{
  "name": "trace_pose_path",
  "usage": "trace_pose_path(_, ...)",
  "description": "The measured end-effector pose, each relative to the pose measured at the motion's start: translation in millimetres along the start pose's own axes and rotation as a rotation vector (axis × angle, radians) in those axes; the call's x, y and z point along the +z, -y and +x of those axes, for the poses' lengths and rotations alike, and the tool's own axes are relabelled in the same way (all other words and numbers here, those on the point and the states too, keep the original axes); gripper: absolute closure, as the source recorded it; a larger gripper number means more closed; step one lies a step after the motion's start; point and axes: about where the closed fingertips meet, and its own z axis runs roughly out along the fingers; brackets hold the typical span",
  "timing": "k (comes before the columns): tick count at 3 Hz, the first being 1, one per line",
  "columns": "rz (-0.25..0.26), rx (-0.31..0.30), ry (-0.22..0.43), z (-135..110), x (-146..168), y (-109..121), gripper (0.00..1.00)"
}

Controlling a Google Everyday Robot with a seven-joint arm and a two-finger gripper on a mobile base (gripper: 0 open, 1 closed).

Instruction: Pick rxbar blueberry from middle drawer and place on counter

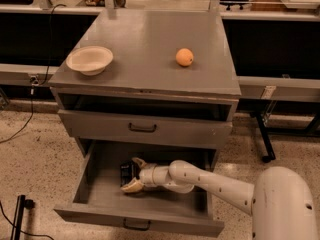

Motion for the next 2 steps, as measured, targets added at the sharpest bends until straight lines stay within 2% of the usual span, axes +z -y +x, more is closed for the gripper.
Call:
trace_pose_path(1,0.005,0.030,-0.005,11.0,0.0,4.9,0.40)
trace_pose_path(2,-0.011,0.034,-0.008,13.3,4.0,4.4,0.64)
